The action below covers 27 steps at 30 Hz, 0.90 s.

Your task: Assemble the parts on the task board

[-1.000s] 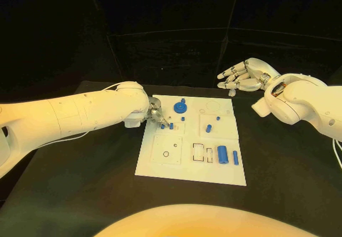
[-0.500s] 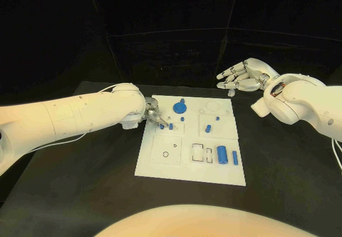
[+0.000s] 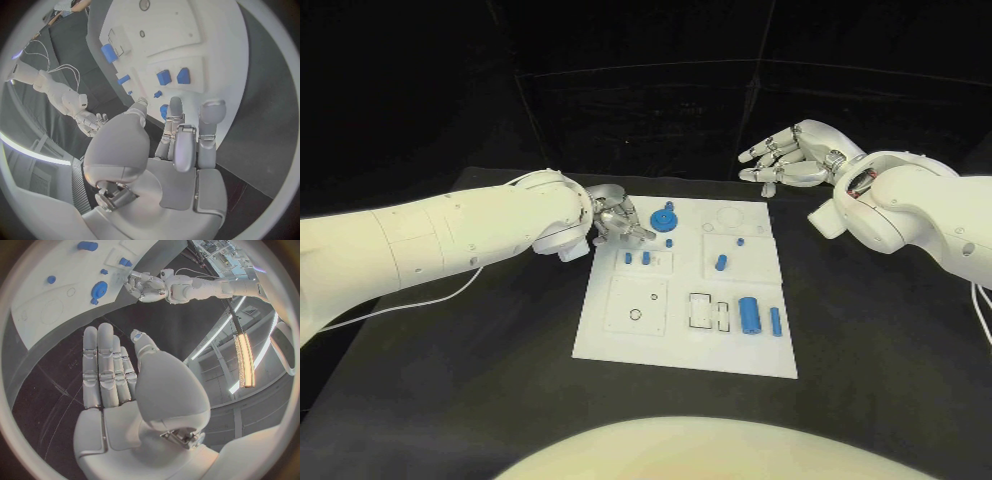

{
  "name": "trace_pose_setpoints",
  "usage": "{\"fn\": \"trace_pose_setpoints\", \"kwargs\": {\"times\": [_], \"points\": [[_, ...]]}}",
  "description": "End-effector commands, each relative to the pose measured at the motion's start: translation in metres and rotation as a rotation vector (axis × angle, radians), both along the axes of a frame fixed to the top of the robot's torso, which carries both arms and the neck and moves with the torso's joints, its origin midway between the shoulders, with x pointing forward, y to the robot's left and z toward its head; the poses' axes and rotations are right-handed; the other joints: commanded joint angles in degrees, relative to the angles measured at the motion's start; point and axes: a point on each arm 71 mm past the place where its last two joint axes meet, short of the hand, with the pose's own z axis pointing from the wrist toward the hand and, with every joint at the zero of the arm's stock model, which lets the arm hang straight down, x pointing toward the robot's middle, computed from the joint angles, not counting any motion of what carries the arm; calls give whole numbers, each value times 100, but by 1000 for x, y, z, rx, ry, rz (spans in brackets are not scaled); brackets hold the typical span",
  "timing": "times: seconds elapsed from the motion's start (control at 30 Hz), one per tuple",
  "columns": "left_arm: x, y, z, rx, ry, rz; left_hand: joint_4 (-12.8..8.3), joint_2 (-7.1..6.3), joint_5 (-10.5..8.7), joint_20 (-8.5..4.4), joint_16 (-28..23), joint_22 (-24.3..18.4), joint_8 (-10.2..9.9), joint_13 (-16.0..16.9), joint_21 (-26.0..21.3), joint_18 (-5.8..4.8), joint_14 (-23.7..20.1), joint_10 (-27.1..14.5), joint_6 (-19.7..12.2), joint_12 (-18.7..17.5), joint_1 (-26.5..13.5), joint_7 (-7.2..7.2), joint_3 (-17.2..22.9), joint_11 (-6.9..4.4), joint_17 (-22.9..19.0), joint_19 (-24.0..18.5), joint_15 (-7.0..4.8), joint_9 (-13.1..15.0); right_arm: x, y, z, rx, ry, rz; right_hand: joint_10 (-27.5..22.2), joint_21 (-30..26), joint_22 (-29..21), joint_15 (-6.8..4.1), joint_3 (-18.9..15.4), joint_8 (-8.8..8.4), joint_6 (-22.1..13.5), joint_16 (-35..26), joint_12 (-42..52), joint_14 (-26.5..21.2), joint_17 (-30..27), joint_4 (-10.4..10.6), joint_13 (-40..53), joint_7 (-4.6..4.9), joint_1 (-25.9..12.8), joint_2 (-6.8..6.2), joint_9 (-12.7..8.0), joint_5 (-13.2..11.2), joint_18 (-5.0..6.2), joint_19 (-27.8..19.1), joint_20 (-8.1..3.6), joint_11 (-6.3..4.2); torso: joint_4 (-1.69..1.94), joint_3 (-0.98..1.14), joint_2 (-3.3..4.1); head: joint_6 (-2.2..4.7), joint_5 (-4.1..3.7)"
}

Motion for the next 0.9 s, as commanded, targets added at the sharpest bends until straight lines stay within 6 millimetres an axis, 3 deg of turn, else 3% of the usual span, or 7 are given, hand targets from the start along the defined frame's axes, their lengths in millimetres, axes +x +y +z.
{"fn": "trace_pose_setpoints", "kwargs": {"times": [0.03, 0.07, 0.2, 0.33, 0.57, 0.73, 0.9], "points": [[3, -7, 10, -139, -96, -27, -70, 39, 40, 33, -504, -770, -29, -106, -818, 221, -95, -241, 49, -129, 259, 62, -21, 42, -493, -414, 74, -74, 0, -1, 2, 5, -5, 0, -7, -20, -8, 17, -5, -15, -12, -23, -22, 19, 7, 30, -6, 45, -34, -7, -2, 24, 19, 22, -7, 5, 0, 1, 4, 5, -21], [3, -10, 12, -155, -115, -46, -129, 66, 47, 54, -683, -1030, -38, -158, -1106, 264, -209, -341, 49, -183, 400, 85, 7, 48, -715, -559, 89, -106, 0, -1, 2, 4, -5, -1, -7, -20, -8, 17, -5, -15, -12, -23, -22, 19, 7, 30, -6, 45, -34, -7, -2, 24, 19, 22, -7, 5, 6, 2, 5, 12, -25], [6, -23, 16, -178, -210, -143, -597, 156, 58, 129, -1651, -1281, -185, -488, -1507, 267, -864, -901, -63, -607, 1307, 164, 357, 153, -1876, -809, 173, -294, 1, 0, 1, 4, -5, -1, -7, -23, -9, 18, -1, -16, -15, -26, -21, 19, 10, 35, -10, 45, -38, -7, -2, 28, 19, 22, -6, 4, -1, -2, 9, 19, -22], [7, -35, 19, -147, -306, -226, -836, 96, 51, 185, -1736, -1381, -420, -847, -1668, 271, -1001, -949, 30, -930, 1693, 221, 645, 205, -2002, -860, 236, -551, 1, 1, 1, 5, -5, 1, -7, -24, -9, 17, 5, -16, -15, -28, -20, 20, 11, 33, -12, 44, -31, -5, -2, 31, 20, 22, -6, 2, -12, -5, 11, 31, -4], [9, -57, 15, -18, -426, -378, -999, -234, 46, 188, -987, -1283, -935, -1638, -1502, 282, -559, -857, 414, -1641, 1685, 168, 1017, 239, -1421, -545, 252, -1058, 1, 4, 1, 6, -5, 6, -8, -26, -9, 16, 15, -16, -16, -31, -19, 20, 13, 29, -16, 43, -20, -4, -2, 35, 21, 22, -6, 0, -15, -3, 9, 41, -7], [11, -69, 5, 86, -429, -441, -1079, -335, 43, 180, -248, -163, -1241, -2035, -292, 81, -56, -835, 534, -1970, 1586, 149, 1200, 248, -584, 127, 233, -1307, 1, 6, 1, 7, -5, 11, -8, -28, -10, 14, 25, -16, -18, -35, -19, 21, 16, 25, -20, 42, -9, -1, -2, 39, 22, 23, -6, -1, -9, -5, 10, 36, -26], [12, -77, -2, 164, -404, -467, -1112, -362, 38, 132, -96, 246, -1420, -2281, 134, 15, 84, -709, 711, -2178, 1484, 110, 1260, 210, -445, 363, 182, -1434, 2, 8, 1, 8, -8, 8, -8, -28, -10, 13, 31, -16, -19, -36, -18, 21, 17, 23, -22, 41, -3, 1, -2, 41, 22, 23, -7, -1, -19, -4, 10, 35, -23]]}}
